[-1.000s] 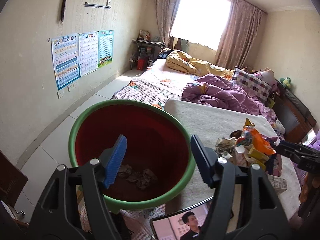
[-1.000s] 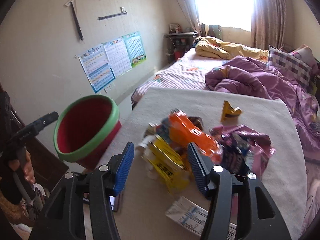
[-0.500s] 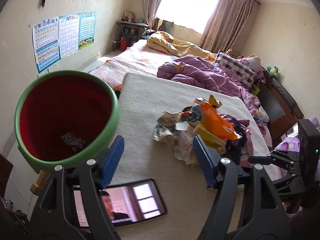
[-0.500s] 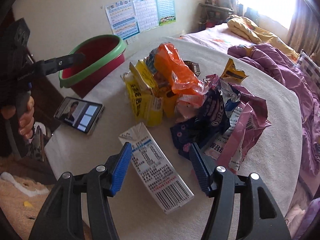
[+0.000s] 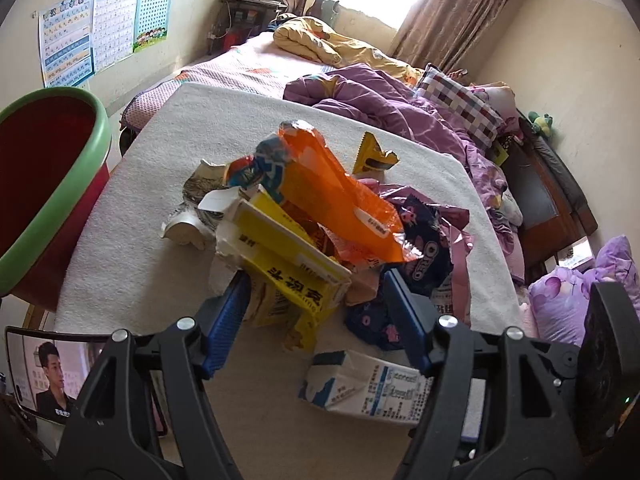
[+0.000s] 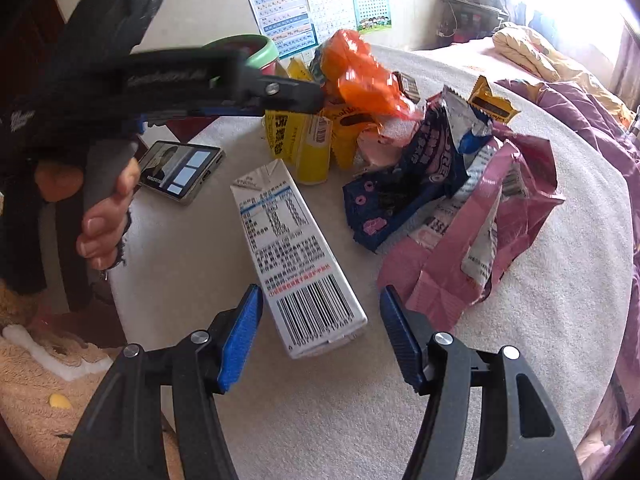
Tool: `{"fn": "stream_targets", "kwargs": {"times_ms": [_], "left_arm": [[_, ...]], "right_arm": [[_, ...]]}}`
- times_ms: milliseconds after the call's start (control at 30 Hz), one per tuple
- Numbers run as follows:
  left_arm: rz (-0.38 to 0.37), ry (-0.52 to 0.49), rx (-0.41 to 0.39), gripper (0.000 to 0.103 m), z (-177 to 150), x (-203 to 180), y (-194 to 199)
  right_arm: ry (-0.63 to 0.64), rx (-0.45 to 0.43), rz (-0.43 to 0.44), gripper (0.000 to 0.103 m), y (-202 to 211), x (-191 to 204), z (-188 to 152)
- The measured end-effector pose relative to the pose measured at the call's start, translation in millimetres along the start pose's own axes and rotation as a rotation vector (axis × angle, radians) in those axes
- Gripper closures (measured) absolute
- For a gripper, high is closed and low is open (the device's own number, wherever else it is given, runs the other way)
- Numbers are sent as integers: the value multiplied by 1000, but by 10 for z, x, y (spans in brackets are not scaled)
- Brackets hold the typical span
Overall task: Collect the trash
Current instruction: 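Grasp the yellow wrapper with the left gripper while the right gripper grasps the white milk carton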
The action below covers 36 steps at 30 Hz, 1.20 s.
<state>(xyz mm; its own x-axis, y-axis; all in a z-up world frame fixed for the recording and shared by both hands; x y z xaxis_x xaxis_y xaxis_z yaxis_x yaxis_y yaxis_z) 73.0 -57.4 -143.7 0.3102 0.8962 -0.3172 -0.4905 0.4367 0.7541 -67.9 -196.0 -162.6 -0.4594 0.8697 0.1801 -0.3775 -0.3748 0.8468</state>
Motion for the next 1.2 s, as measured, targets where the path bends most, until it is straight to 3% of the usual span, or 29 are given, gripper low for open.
{"fn": "stream_targets", "kwargs": {"times_ms": [33, 67, 100, 200, 333, 433, 533, 600, 1000, 1200], "left_arm": [[2, 12, 4, 46, 6, -3, -30], [9, 19, 7, 51, 6, -1, -54], [17, 23, 15, 65, 7, 4, -89], [14, 40, 17, 74, 0, 9, -115], [37, 38, 12, 73, 0, -47, -120], [54, 42, 3, 65, -18, -40, -108], [50, 14, -1, 81, -22, -77, -90], [58, -1, -14, 82, 3, -98, -52], [74, 0, -214, 83, 258, -66, 603], [67, 27, -230, 83, 207, 2, 759]], "right_arm": [[-7, -3, 8, 54, -8, -8, -19], [-15, -9, 13, 57, -10, -27, -38], [-22, -20, 18, 57, -3, -39, -50], [-26, -35, 35, 59, 4, -41, -60], [-29, -47, 51, 57, 23, -70, -43], [-46, -62, 66, 57, 33, -109, -53], [-60, -79, 74, 59, 45, -127, -60], [-70, -96, 86, 60, 82, -144, -34], [-187, -343, 87, 60, 628, -419, 440], [-258, -448, 97, 60, 840, -532, 634]]}}
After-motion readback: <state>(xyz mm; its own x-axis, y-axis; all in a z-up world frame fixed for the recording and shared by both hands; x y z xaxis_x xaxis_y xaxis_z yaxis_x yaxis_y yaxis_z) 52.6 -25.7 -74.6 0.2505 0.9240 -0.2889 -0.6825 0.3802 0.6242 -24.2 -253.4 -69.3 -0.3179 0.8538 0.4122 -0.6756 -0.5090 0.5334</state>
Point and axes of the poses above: each gripper's, at about its wrist camera, not at the fingertips, and y roughly against the way its jaws point, x to its left, z to its top, the point moved 5 cm from there along -y, roughly the way its jaws point, and after that the axes turned 1 degree about z, right-handed, at the moved point
